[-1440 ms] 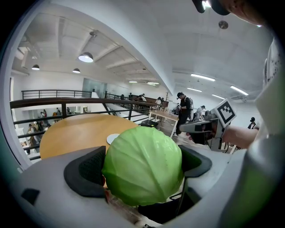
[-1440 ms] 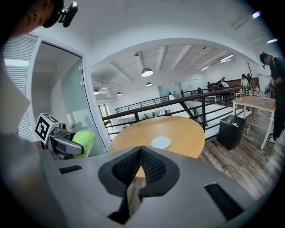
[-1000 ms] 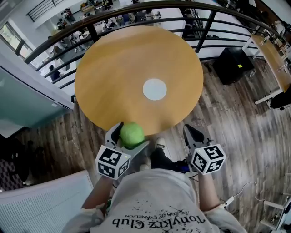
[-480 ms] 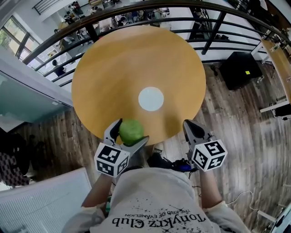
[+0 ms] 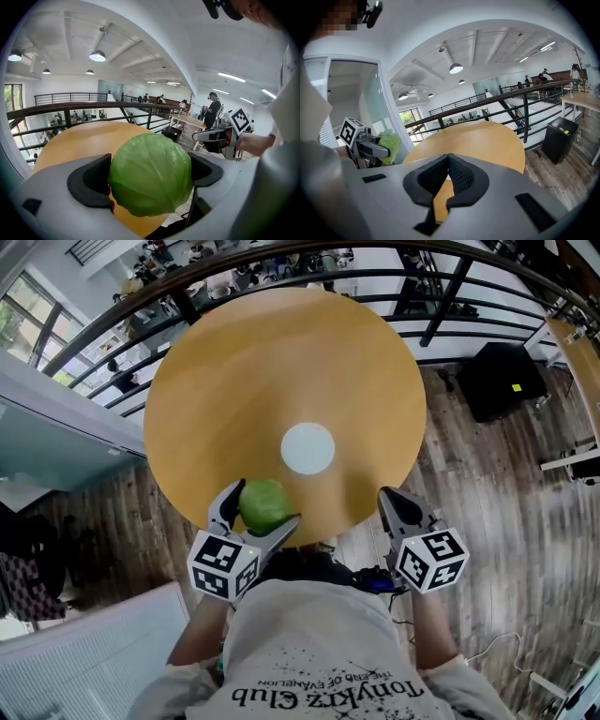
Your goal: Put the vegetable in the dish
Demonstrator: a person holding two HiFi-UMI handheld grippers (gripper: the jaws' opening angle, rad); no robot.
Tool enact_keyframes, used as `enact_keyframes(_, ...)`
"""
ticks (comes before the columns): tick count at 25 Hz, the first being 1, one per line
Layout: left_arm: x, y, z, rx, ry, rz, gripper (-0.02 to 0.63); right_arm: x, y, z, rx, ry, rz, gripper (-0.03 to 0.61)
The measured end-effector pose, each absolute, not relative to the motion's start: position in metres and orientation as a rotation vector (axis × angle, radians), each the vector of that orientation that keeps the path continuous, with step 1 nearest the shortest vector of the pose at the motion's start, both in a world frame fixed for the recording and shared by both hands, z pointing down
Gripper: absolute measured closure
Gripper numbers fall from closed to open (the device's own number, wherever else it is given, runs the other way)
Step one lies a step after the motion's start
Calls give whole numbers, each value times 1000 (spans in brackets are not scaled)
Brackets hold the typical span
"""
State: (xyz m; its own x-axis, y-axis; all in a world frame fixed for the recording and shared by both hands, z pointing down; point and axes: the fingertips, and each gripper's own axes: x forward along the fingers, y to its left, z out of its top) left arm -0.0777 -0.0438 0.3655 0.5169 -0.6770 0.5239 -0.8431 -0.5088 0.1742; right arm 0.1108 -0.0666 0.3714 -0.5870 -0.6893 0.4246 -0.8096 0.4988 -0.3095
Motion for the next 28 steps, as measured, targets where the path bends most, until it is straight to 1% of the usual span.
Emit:
enact_keyframes(15, -82, -83, 377, 2408, -1149, 633, 115, 104, -96, 372, 1382, -2459, 734, 561)
enact_keyframes(28, -80, -124, 404, 2413, -1090, 707, 114, 97, -123, 397, 1392, -2412, 773, 561)
